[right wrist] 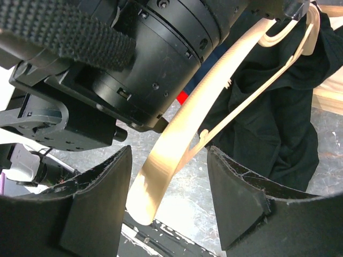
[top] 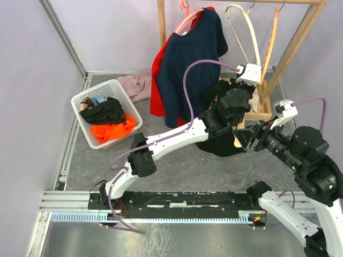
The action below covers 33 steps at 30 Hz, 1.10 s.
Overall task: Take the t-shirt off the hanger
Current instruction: Remove the T-shirt from the clothesline.
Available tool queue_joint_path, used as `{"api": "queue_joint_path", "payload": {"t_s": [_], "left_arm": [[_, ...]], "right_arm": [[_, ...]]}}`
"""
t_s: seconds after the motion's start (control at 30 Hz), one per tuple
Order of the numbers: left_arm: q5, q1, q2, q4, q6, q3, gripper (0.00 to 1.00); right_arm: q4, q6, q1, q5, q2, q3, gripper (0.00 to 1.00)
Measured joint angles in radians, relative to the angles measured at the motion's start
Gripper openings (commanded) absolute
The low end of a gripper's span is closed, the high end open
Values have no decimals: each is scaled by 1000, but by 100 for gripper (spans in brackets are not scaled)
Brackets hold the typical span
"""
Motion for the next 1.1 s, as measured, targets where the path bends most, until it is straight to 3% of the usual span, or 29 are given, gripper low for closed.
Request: {"api": "queue_joint_path", "payload": {"t_s": [0.7, 1.1], "left_arm": [[-10, -20, 37, 3, 31, 14, 3], [17, -21, 63, -6, 6, 16, 3]], "right_arm": [[-188, -5, 0, 191, 14, 0, 56], [-182, -24, 1, 300, 7, -68, 52]]}}
